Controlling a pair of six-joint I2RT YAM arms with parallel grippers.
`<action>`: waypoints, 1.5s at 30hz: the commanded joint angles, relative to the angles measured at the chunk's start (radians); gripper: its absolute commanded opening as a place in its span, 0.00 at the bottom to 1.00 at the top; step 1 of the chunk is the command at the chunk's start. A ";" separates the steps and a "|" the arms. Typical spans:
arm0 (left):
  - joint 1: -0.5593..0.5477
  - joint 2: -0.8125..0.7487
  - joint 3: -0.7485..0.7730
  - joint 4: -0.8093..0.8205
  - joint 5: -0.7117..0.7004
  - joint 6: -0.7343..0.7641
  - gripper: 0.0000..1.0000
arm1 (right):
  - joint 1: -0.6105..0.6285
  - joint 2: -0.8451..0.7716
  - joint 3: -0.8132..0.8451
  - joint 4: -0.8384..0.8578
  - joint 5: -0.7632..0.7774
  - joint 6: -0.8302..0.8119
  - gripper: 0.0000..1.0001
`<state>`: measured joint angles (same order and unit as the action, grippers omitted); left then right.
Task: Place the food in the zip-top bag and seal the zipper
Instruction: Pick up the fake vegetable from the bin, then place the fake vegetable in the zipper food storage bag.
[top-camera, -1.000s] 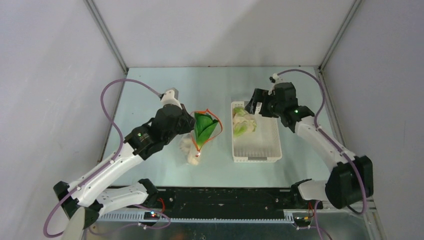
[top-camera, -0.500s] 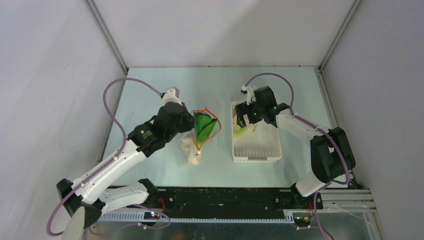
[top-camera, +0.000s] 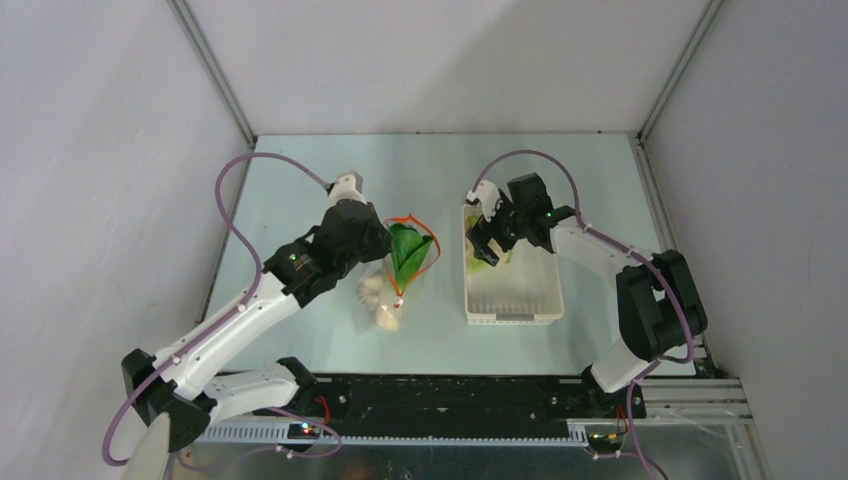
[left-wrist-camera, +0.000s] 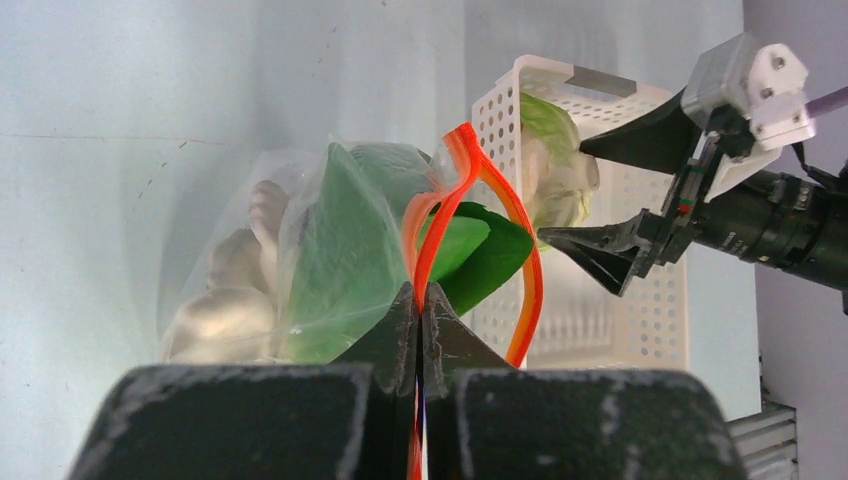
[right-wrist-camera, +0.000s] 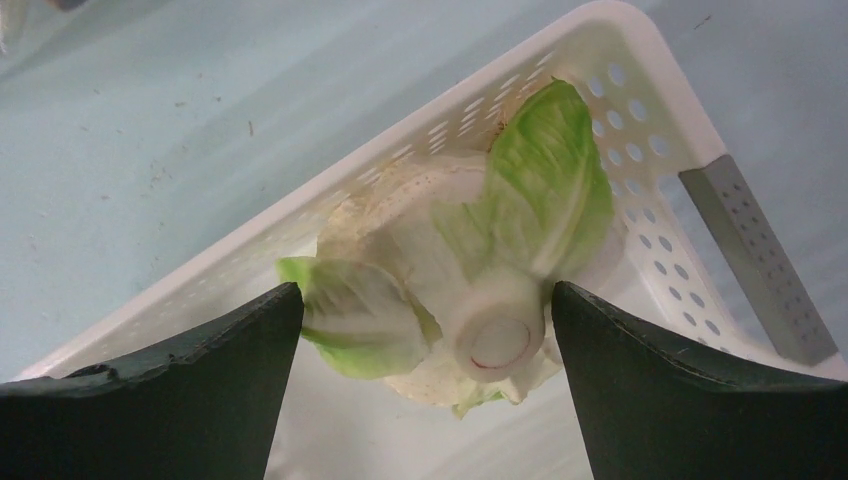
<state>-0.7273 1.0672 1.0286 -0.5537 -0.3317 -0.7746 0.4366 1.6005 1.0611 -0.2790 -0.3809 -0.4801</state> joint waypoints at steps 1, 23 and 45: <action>0.015 0.014 0.045 0.027 0.018 0.034 0.00 | 0.025 0.047 0.032 0.025 0.038 -0.100 0.99; 0.021 0.009 0.048 0.029 0.046 0.029 0.00 | 0.044 -0.091 0.047 -0.053 0.172 -0.015 0.09; 0.021 0.021 0.045 0.055 0.108 0.012 0.00 | -0.068 -0.670 -0.135 0.198 -0.118 0.682 0.00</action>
<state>-0.7109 1.0863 1.0378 -0.5392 -0.2489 -0.7597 0.3599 0.9962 0.9367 -0.2607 -0.3542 -0.0288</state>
